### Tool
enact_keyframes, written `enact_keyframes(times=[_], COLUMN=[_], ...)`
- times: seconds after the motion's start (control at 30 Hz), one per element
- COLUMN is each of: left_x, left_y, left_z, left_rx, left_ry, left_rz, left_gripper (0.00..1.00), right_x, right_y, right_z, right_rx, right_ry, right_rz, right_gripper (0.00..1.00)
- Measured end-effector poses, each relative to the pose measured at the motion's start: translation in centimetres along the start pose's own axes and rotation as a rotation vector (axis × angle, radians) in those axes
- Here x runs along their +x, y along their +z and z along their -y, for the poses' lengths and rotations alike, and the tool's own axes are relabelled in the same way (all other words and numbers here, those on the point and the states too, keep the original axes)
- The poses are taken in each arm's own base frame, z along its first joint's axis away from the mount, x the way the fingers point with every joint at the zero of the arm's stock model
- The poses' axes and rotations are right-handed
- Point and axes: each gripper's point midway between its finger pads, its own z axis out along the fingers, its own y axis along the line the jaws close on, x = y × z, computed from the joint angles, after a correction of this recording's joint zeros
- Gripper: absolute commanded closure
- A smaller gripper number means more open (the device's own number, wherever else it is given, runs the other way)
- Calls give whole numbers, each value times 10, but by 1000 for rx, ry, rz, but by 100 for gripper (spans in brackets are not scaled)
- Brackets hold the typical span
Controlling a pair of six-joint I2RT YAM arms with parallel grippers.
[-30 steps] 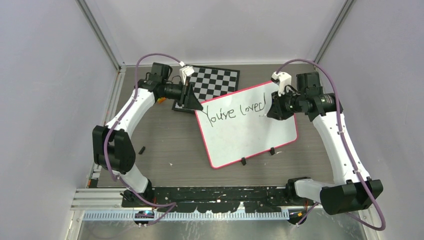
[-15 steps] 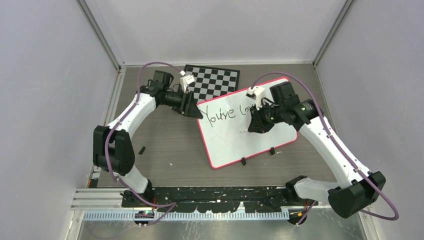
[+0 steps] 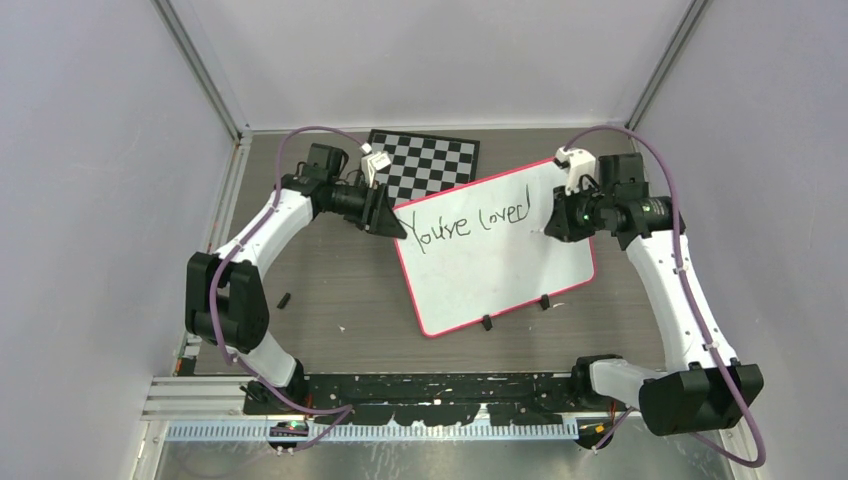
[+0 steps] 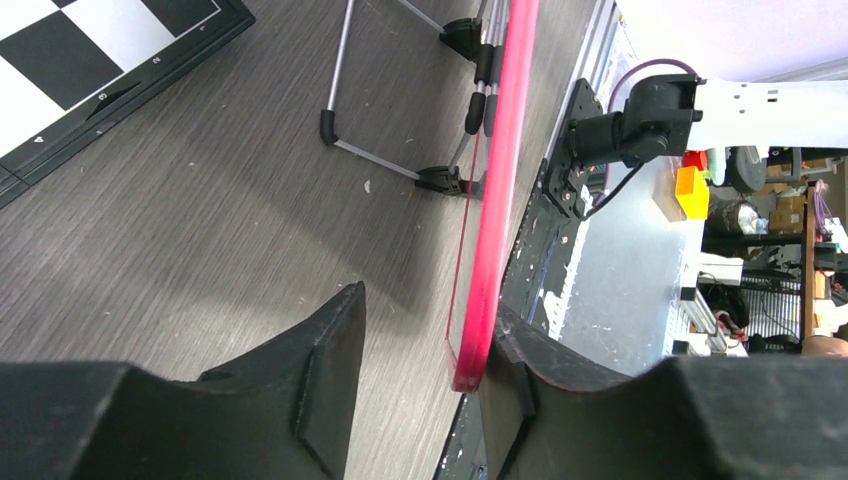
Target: Write a sentence on the whiteboard
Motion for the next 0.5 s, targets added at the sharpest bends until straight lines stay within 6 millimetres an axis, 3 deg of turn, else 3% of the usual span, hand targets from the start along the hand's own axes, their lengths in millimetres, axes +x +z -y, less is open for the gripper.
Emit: enact_keyframes(times=[0.07, 0.5], left_x=[0, -2], left_y=[0, 1], left_z=[0, 4], left_rx=[2, 24], left_ry=[2, 3], left_rz=[1, 5], left_gripper=[60, 78], right_x=[-2, -42], right_y=[-4, -10], right_z=[15, 40], right_rx=[47, 166], right_ry=[21, -12], right_rz=[10, 126], right_gripper=[100, 100])
